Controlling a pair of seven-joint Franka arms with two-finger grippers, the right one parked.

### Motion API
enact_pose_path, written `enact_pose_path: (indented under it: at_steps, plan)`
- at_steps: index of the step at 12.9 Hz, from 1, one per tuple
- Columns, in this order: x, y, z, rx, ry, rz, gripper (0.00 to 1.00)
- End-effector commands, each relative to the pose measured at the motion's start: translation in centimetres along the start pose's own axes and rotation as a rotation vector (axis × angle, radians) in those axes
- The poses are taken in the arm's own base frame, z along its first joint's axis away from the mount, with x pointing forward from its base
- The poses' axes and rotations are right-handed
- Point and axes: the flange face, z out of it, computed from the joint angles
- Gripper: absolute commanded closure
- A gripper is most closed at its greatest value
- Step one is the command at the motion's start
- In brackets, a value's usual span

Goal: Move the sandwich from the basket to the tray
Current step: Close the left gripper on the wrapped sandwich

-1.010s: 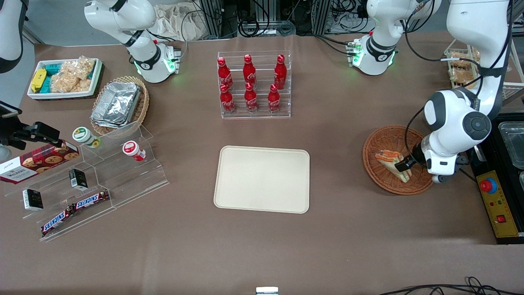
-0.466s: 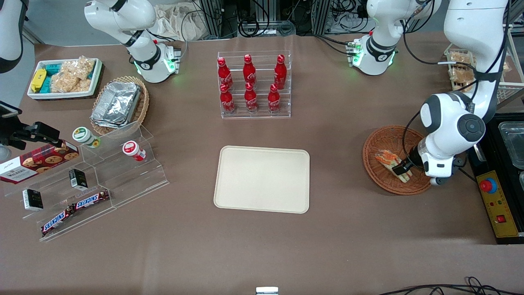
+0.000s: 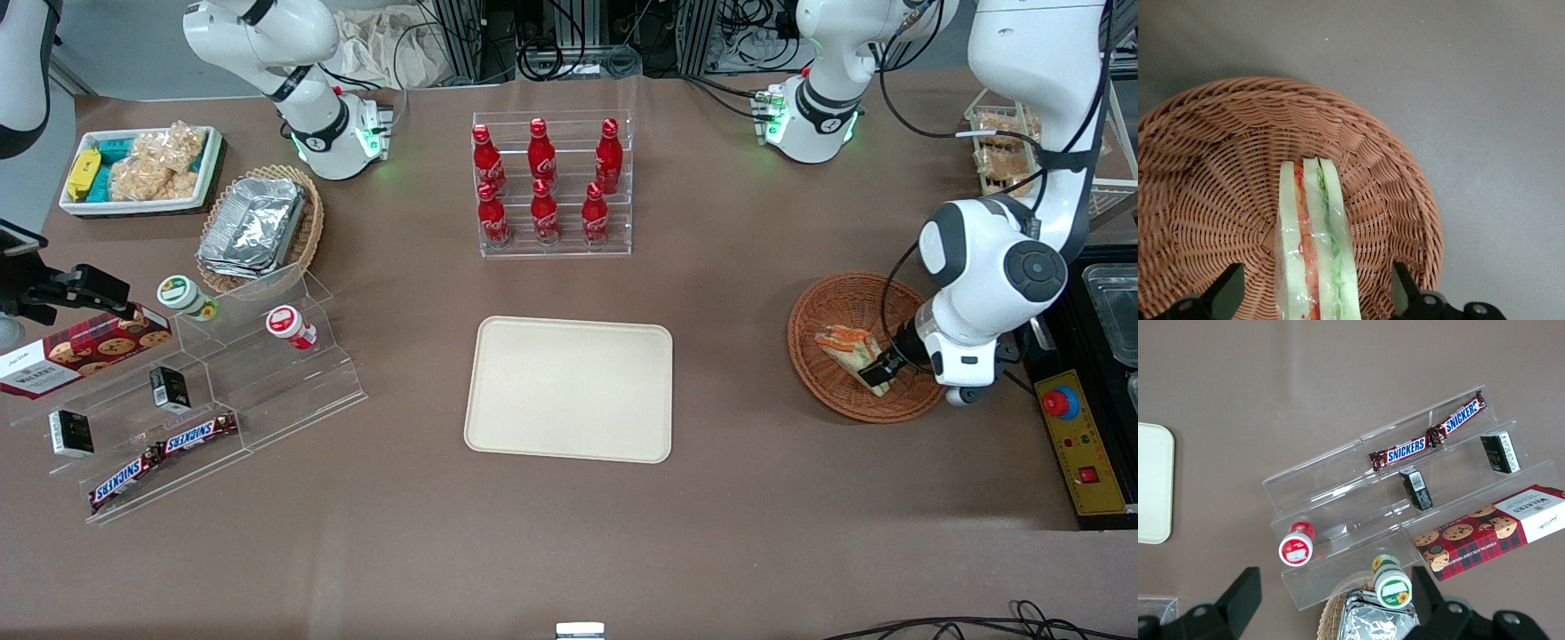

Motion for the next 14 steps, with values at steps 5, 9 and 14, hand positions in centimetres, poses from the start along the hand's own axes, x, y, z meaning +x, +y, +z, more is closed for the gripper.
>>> enact_pose_path:
  at_steps: [5, 9, 14]
  plan:
    - [-1.2, 0.4, 2.3, 0.003, -0.012, -0.028, 0.01]
    - [-1.5, 0.0, 3.7, 0.016, -0.024, -0.028, 0.14]
    - [-1.7, -0.1, 2.7, 0.031, -0.042, -0.01, 0.92]
